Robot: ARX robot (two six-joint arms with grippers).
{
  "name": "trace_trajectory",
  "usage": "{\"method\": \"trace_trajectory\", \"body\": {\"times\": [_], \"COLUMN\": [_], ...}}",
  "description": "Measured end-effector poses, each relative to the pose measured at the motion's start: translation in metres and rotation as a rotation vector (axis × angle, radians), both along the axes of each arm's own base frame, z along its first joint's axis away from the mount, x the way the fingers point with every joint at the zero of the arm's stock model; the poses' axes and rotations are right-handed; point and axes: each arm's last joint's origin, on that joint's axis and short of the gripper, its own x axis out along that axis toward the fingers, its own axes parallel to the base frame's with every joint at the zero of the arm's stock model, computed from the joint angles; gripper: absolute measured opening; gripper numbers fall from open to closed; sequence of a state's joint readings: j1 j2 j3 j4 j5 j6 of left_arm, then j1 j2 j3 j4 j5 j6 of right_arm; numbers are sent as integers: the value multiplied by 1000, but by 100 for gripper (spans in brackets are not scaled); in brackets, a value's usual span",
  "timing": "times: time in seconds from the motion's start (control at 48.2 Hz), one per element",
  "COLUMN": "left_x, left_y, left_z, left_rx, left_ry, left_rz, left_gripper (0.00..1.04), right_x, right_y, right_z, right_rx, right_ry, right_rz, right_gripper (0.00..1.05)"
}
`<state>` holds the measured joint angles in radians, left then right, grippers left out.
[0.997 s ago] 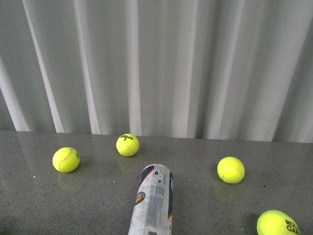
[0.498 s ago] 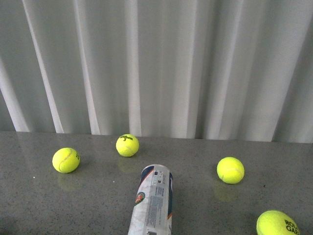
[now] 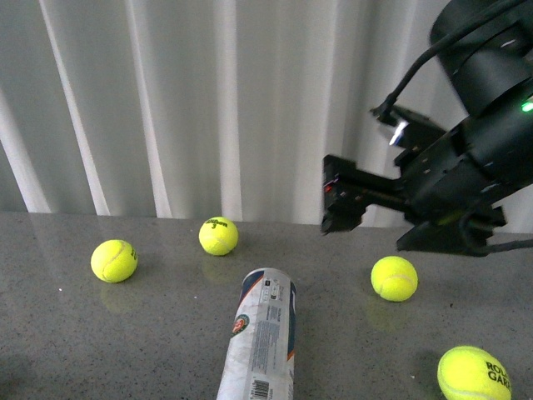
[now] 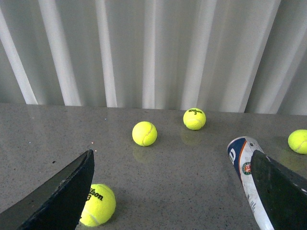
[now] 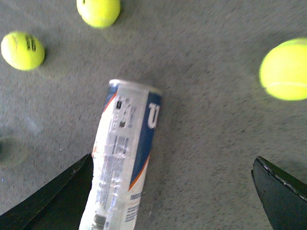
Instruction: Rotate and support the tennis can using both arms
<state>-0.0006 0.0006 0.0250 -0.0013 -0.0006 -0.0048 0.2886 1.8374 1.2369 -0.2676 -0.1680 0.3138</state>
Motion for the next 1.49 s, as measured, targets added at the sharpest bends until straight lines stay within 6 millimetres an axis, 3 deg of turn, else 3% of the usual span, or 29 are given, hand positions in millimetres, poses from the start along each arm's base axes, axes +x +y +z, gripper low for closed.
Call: {"method": "trace_trajectory", "body": {"times": [0.374, 0.789, 0.934, 1.121, 1.246, 1.495], "left_x": [0, 0, 0, 0, 0, 0], "left_y": [0, 0, 0, 0, 0, 0], "left_z": [0, 0, 0, 0, 0, 0], "left_rx": [0, 0, 0, 0, 0, 0], "left_ry": [0, 0, 0, 0, 0, 0], "left_rz": [0, 0, 0, 0, 0, 0], "left_gripper": [98, 98, 98, 98, 98, 98], "right_x": [11, 23, 19, 19, 20, 20], "right_y": [37, 74, 85, 87, 86, 85], "right_z": [-78, -96, -113, -135, -138, -138], "right_rx": [6, 116, 98, 66, 40, 11], "right_ry": [134, 157, 203, 232, 218, 202], "right_rz": [98, 188, 206, 195, 187, 192], "right_gripper": [98, 98, 98, 98, 98, 69]}}
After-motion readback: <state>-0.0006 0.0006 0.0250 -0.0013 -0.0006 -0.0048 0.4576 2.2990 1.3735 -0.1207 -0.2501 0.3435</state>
